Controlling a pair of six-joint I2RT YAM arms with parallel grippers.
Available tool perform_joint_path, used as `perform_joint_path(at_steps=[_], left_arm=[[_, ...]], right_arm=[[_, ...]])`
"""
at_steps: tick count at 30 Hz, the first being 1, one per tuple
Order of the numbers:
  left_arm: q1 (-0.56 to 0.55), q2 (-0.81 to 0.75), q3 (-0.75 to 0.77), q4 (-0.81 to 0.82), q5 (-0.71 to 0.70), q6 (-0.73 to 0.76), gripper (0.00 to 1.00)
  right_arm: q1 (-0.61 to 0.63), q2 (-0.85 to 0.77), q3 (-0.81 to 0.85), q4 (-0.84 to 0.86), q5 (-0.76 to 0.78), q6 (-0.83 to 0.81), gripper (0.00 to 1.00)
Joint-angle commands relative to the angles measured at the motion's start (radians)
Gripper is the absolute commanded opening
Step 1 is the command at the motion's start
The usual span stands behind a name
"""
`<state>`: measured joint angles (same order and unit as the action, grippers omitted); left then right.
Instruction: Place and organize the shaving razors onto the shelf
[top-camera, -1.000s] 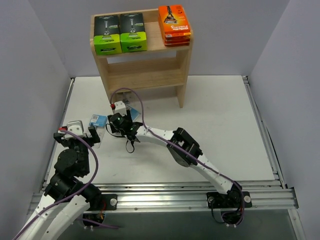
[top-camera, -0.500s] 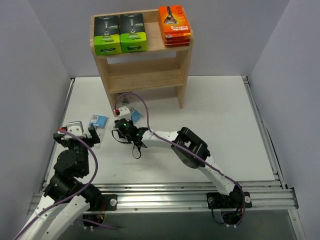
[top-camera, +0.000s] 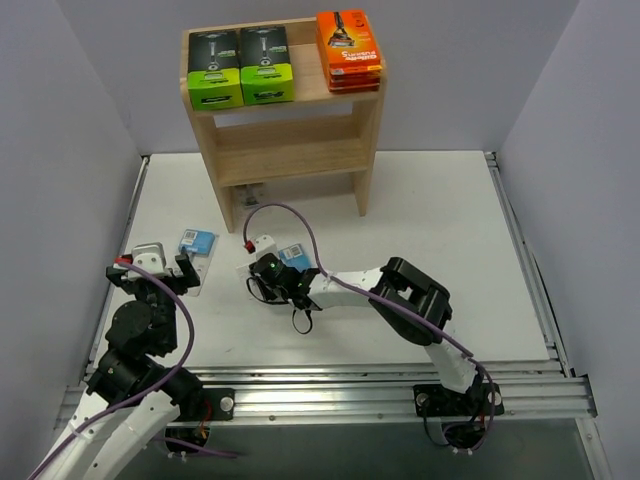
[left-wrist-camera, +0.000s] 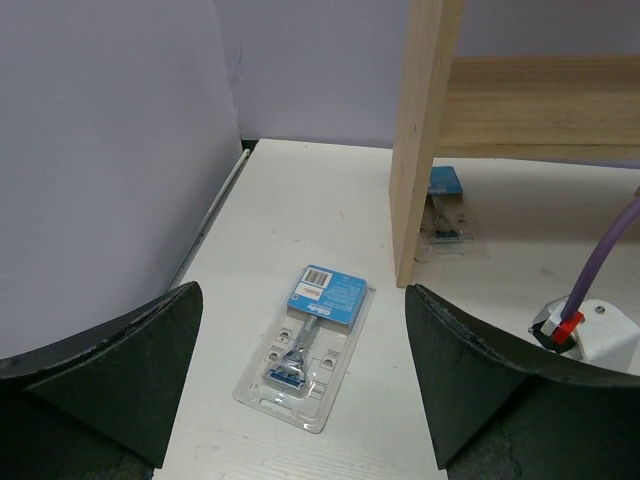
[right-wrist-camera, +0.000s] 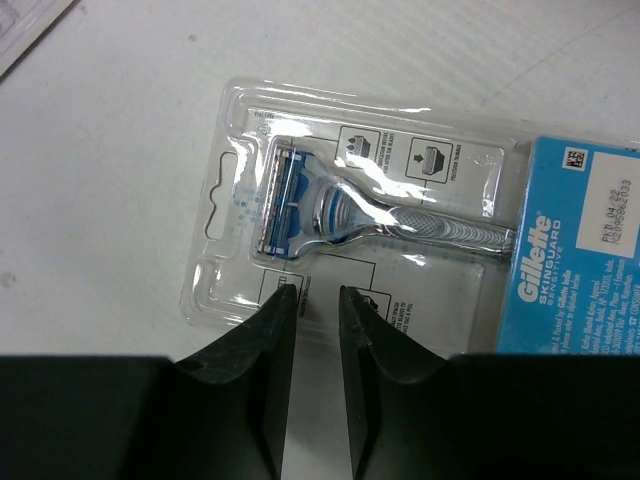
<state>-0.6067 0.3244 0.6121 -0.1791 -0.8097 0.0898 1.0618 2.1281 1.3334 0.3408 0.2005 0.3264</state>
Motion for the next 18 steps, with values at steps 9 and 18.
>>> perform_joint_path(at_steps=[9, 18], left_arm=[[0.008, 0.019, 0.011, 0.021, 0.024, -0.002, 0.91], [0.01, 0.022, 0.012, 0.021, 0.03, -0.001, 0.92]], right_arm=[[0.058, -0.318, -0.174, -0.006, -0.335, -0.084, 0.23], [0.009, -0.405, -0.183, -0.023, -0.214, -0.092, 0.43]])
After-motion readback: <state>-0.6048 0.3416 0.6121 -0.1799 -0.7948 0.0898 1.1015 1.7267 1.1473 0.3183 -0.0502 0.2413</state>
